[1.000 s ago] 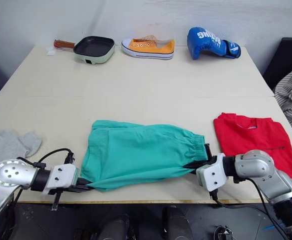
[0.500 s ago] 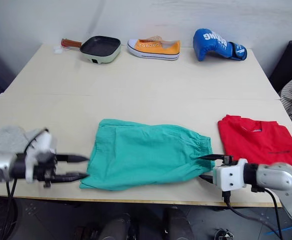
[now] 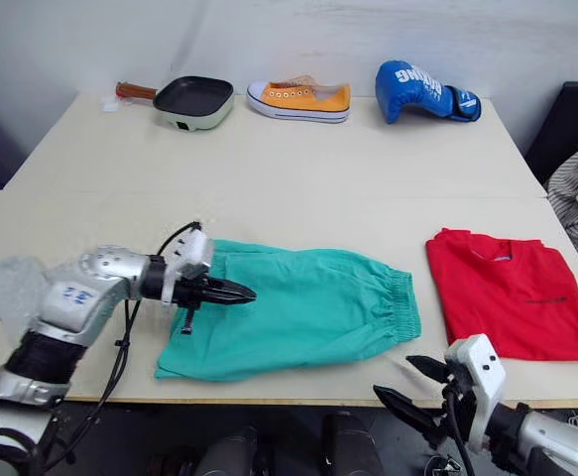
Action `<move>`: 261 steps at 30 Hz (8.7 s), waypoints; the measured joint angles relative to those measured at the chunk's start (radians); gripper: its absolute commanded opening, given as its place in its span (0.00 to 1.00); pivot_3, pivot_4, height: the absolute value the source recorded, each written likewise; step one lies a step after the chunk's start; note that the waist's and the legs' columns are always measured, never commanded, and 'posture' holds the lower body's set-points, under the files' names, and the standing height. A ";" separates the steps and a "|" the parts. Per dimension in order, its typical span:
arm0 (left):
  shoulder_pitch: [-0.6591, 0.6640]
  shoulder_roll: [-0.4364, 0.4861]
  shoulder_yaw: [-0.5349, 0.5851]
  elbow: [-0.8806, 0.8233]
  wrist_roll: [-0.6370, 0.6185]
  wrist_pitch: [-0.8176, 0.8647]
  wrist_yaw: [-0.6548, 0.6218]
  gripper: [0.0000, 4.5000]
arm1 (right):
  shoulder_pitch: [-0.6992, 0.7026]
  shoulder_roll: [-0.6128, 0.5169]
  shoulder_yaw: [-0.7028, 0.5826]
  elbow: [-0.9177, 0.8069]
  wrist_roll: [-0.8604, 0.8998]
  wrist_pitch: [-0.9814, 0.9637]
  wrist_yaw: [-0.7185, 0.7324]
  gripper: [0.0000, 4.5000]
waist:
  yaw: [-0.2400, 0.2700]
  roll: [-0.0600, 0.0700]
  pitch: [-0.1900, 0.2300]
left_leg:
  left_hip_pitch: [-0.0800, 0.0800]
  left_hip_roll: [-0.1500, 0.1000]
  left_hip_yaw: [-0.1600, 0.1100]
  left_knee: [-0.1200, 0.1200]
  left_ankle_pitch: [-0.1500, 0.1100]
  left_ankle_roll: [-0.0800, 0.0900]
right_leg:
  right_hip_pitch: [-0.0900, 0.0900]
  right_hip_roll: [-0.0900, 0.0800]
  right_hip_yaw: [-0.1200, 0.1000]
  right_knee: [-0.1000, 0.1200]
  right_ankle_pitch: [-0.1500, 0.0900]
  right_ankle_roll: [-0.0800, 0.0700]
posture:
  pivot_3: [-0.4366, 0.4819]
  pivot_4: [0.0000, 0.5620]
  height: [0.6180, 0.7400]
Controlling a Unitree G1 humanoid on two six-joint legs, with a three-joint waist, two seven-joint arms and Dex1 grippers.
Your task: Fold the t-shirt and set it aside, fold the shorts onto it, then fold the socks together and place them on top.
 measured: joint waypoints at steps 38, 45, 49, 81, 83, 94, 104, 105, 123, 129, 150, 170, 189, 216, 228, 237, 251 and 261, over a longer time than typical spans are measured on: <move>-0.082 -0.204 0.019 0.279 0.236 -0.195 0.205 0.00 | -1.028 0.080 0.385 0.279 0.083 0.204 0.112 0.01 | -0.004 -0.006 -0.013 | -0.002 0.001 0.000 -0.003 0.001 0.001 | -0.003 -0.002 -0.002 0.000 0.000 -0.001 | 0.48 0.27 1.00; -0.102 -0.240 0.123 0.288 0.179 -0.023 0.284 0.00 | -1.331 0.216 0.747 0.491 -0.326 0.093 0.359 0.01 | -0.008 -0.006 -0.013 | -0.012 0.001 -0.001 -0.001 0.001 0.001 | -0.012 -0.002 -0.004 0.002 0.000 0.000 | 0.48 0.27 1.00; -0.038 -0.197 0.188 0.169 0.136 0.069 0.305 0.08 | -1.369 0.299 0.830 0.595 -0.464 0.034 0.428 0.06 | -0.019 -0.006 -0.013 | -0.020 0.001 -0.002 0.000 0.002 0.001 | -0.021 -0.002 -0.006 0.004 0.000 0.000 | 0.48 0.27 1.00; -0.051 0.070 0.122 -0.324 -0.170 0.342 0.075 0.00 | -1.246 0.299 0.798 0.748 -0.822 -0.415 0.814 0.01 | -0.042 -0.004 -0.009 | -0.023 -0.007 -0.011 -0.001 0.005 0.001 | -0.018 -0.011 -0.021 0.002 0.000 0.000 | 0.48 0.27 1.00; -0.038 0.073 0.078 -0.304 -0.109 0.290 0.080 0.00 | -1.239 0.312 0.817 0.763 -0.880 -0.461 0.789 0.01 | -0.039 -0.004 -0.009 | -0.023 -0.007 -0.012 -0.001 0.006 0.000 | -0.018 -0.012 -0.021 0.001 0.000 0.000 | 0.48 0.27 1.00; -0.077 0.040 0.093 0.178 0.167 -0.004 0.280 0.00 | -1.150 0.255 0.844 0.766 -0.980 -0.619 0.832 0.01 | -0.026 -0.004 -0.009 | -0.023 -0.008 -0.013 -0.001 0.007 0.002 | -0.017 -0.014 -0.023 0.003 0.000 0.000 | 0.48 0.27 1.00; 0.017 0.091 0.341 -0.144 -0.155 0.235 0.162 0.00 | -1.370 0.425 0.624 0.820 -0.727 -0.312 0.734 0.01 | -0.034 -0.004 -0.006 | -0.023 -0.008 -0.017 0.000 0.007 0.001 | -0.017 -0.016 -0.025 0.006 0.000 0.000 | 0.48 0.27 1.00; 0.035 0.111 0.351 -0.206 -0.194 0.284 0.151 0.00 | -1.411 0.450 0.619 0.877 -0.747 -0.318 0.697 0.01 | -0.035 -0.004 -0.006 | -0.023 -0.008 -0.017 0.000 0.007 0.001 | -0.017 -0.015 -0.026 0.005 0.000 0.000 | 0.48 0.27 1.00; 0.366 0.143 0.264 -0.247 -0.008 0.105 0.239 0.00 | -1.530 0.570 0.590 1.397 -0.950 -0.505 0.542 0.01 | -0.060 0.002 -0.003 | -0.022 -0.008 -0.020 -0.003 0.009 0.001 | -0.014 -0.016 -0.027 0.005 0.000 -0.001 | 0.48 0.27 1.00; 0.386 0.207 0.514 -0.450 -0.321 0.376 0.214 0.24 | -1.404 0.389 0.533 0.916 -0.705 0.021 0.667 0.12 | -0.040 0.003 -0.002 | -0.033 -0.010 -0.030 0.000 0.009 0.002 | -0.018 -0.017 -0.027 0.003 0.000 0.000 | 0.48 0.27 1.00; 0.354 0.260 0.617 -0.555 -0.485 0.454 0.221 1.00 | -1.383 0.678 0.551 1.049 -0.588 0.389 0.509 0.96 | -0.059 0.004 -0.002 | -0.032 -0.010 -0.030 -0.002 0.012 -0.001 | -0.018 -0.015 -0.027 0.003 0.000 -0.001 | 0.48 0.27 1.00; 0.097 0.103 0.437 -0.546 -0.608 0.481 0.248 1.00 | -1.361 0.533 0.246 0.701 -0.354 0.723 0.327 0.00 | -0.042 0.005 -0.001 | -0.035 -0.011 -0.031 -0.002 0.013 -0.001 | -0.018 -0.015 -0.027 0.002 0.000 0.000 | 0.48 0.27 1.00; -0.004 0.034 0.303 -0.419 -0.514 0.375 0.142 1.00 | -0.920 -0.526 0.003 0.962 -0.516 0.324 0.673 0.00 | -0.004 0.004 0.001 | -0.031 -0.013 -0.025 -0.001 0.014 0.002 | -0.016 -0.013 -0.020 -0.003 0.002 0.003 | 0.48 0.27 1.00; 0.382 0.159 0.584 -0.485 -0.299 0.331 0.406 1.00 | -1.019 -0.216 -0.090 0.731 -0.450 -0.113 0.518 0.99 | -0.031 0.008 0.003 | -0.016 -0.008 -0.023 -0.009 0.015 -0.005 | -0.008 -0.009 -0.016 -0.001 0.000 -0.001 | 0.48 0.27 1.00; 0.582 0.137 0.781 -0.266 -0.097 0.411 0.635 1.00 | -1.062 -0.040 0.175 0.305 -0.078 0.137 0.567 0.99 | 0.009 0.003 0.003 | -0.018 -0.014 -0.032 -0.011 0.013 0.001 | -0.002 -0.017 -0.020 -0.011 0.001 0.001 | 0.48 0.27 1.00; 0.390 0.093 0.756 -0.035 -0.058 0.503 0.795 0.96 | -1.060 -0.009 0.207 0.308 -0.109 0.118 0.555 1.00 | -0.005 0.002 0.003 | -0.019 -0.014 -0.032 -0.012 0.013 0.001 | -0.003 -0.017 -0.024 -0.011 0.001 0.001 | 0.48 0.27 1.00; 0.393 0.041 0.864 -0.045 -0.092 0.626 0.868 0.03 | -1.001 -0.022 0.201 0.298 -0.137 0.116 0.537 1.00 | -0.006 0.002 0.001 | -0.017 -0.013 -0.032 -0.013 0.013 0.001 | -0.002 -0.017 -0.024 -0.010 0.001 0.001 | 0.48 0.27 1.00; 0.281 -0.279 0.767 -0.454 -0.206 0.992 1.002 0.01 | -0.956 -0.033 0.200 0.288 -0.159 0.112 0.539 1.00 | 0.033 0.003 0.001 | -0.019 -0.019 -0.037 -0.010 0.015 0.004 | 0.001 -0.022 -0.024 -0.012 0.003 0.006 | 0.48 0.27 1.00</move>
